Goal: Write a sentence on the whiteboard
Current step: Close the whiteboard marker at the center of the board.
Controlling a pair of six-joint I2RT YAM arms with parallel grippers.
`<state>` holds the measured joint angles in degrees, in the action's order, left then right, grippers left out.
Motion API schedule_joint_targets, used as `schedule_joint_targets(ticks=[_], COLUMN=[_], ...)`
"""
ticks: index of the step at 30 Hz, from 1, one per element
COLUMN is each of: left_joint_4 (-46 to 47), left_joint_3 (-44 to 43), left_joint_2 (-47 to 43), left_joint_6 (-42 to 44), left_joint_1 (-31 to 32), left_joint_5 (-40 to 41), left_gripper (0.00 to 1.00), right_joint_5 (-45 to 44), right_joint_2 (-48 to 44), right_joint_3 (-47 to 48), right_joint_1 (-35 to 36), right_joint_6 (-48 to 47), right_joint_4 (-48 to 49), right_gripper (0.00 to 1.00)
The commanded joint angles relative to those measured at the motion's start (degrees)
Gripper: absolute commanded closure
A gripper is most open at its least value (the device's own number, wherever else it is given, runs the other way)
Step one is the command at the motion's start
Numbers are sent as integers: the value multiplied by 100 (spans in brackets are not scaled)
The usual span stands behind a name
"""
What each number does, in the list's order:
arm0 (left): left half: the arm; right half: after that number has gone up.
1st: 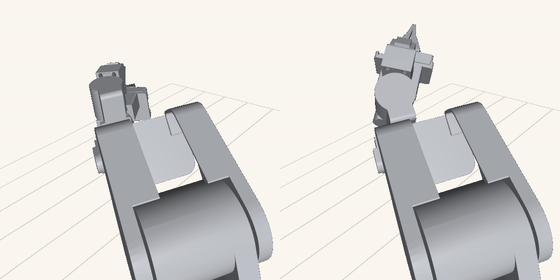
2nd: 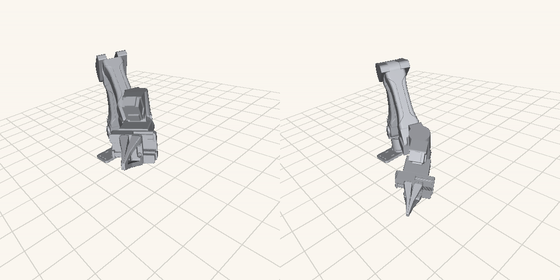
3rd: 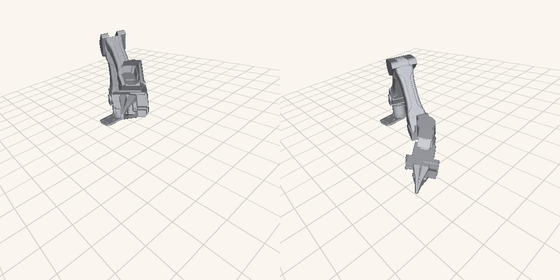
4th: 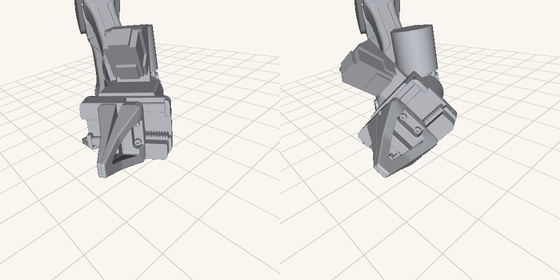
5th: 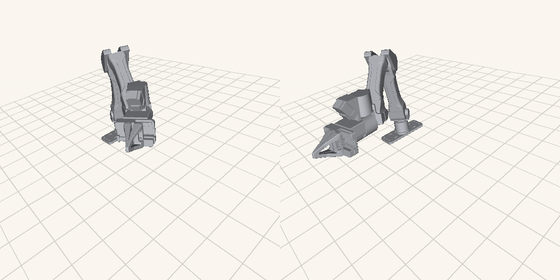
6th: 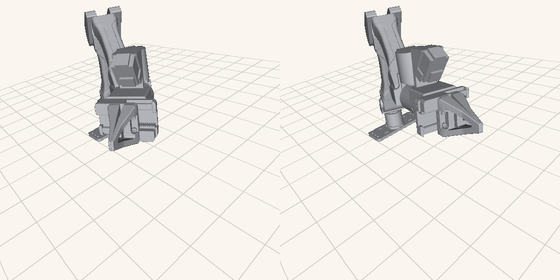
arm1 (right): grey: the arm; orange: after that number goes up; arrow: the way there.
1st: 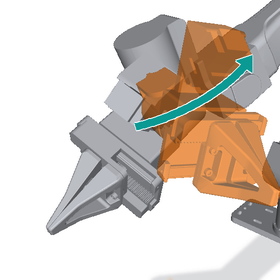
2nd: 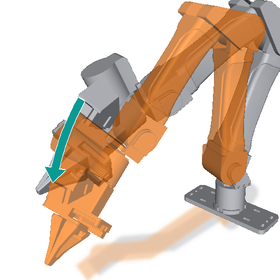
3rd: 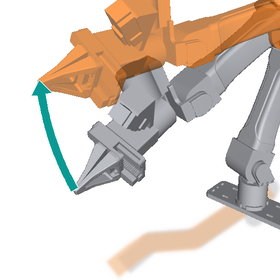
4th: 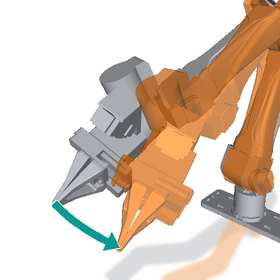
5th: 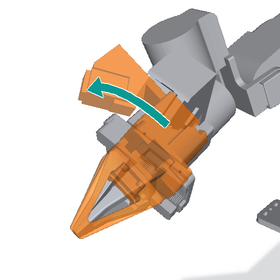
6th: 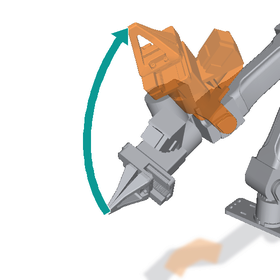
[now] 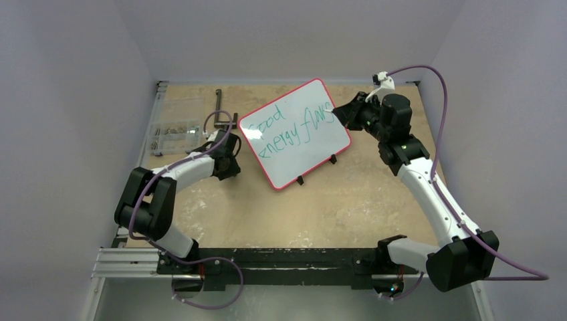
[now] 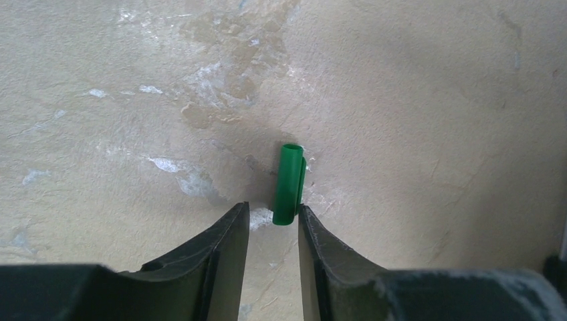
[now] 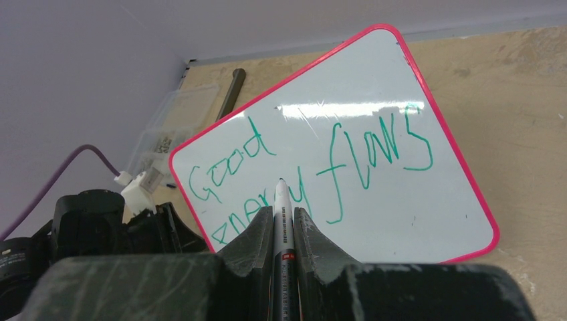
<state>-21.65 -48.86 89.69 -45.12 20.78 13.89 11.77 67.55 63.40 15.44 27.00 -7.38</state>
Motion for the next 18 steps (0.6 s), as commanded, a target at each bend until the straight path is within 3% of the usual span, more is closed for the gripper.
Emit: schedule_joint_targets(ticks=[1, 5, 14, 18], left_joint_4=[284, 301, 667, 671], left_joint_3=[-83, -85, 107, 176], left_joint_2=[66, 253, 286, 45], left_joint_6=[233, 276, 339, 477], left_joint_1=[-12, -12, -12, -14], left_joint_5=[-224, -382, -468, -441], left_gripper=[69, 72, 99, 100], right_joint_5=[106, 106, 100, 72], right_joint_2=[3, -11, 4, 12], right_joint_3=[121, 120, 120, 119], right_joint_1=[26, 28, 25, 28], right_joint_6=[-72, -73, -79, -81], right_joint_4=[115, 113, 96, 83], right_gripper=[100, 100, 100, 100])
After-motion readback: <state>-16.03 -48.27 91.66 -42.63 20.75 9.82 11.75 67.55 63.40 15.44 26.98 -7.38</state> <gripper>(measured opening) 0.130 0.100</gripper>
